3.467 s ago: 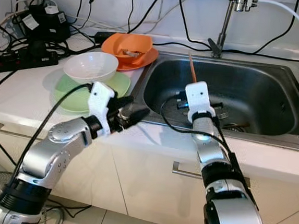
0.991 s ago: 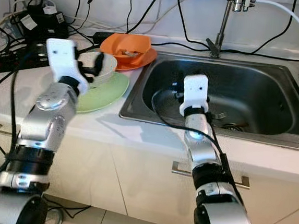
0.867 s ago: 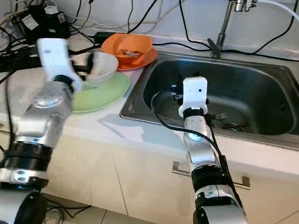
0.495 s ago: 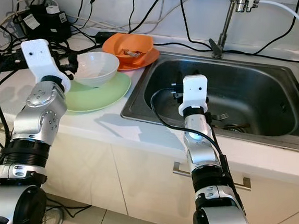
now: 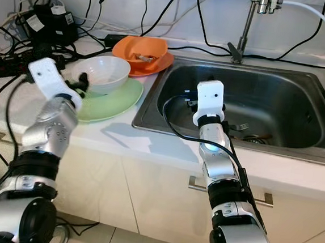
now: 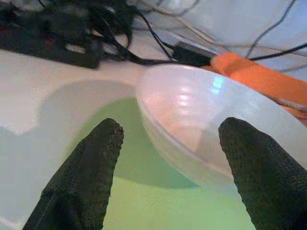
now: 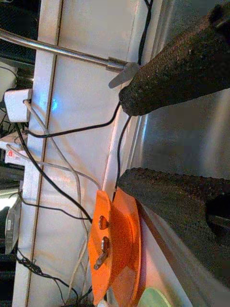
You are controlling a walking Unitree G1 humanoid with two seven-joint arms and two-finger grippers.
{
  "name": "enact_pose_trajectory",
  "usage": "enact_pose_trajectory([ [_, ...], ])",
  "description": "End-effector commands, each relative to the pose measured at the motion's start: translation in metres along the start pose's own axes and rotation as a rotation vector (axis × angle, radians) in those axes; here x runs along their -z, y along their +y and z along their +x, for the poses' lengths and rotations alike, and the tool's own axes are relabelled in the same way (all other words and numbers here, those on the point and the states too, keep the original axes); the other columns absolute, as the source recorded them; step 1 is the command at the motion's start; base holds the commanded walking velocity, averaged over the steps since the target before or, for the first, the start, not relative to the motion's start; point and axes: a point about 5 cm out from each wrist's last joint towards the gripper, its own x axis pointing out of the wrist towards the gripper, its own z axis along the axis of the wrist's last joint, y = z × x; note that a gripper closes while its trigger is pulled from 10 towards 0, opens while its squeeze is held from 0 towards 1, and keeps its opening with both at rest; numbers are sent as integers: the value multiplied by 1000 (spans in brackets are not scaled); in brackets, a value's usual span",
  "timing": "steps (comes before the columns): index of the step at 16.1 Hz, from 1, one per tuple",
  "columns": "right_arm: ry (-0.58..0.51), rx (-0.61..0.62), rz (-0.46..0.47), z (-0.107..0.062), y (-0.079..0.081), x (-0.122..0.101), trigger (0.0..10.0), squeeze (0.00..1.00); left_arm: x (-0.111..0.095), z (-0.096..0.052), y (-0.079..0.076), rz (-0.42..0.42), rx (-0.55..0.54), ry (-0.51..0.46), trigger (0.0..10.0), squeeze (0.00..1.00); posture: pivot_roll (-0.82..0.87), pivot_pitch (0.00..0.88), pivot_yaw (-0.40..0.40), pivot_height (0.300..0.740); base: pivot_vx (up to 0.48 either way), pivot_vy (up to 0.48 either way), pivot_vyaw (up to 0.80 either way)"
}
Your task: Kitchen organization
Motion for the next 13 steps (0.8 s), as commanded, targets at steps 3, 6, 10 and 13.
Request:
enact_pose_trajectory([
  [3,3,-7,2,-2,0,0,10000,0,2,9,-6,-42,37,24,10000,0,62,0,77,740,0,0,0],
  [6,5,-4,-2,-2,-2,0,10000,0,1,13,-10,-69,49,36,10000,0,58,0,75,740,0,0,0],
  [10,9,-8,-6,-3,-4,0,10000,0,1,16,-11,-125,7,61,10000,0,58,6,69,740,0,0,0],
  [13,14,-17,-6,-2,-2,1,10000,0,4,16,-9,-164,-28,94,10000,0,66,9,66,740,0,0,0],
])
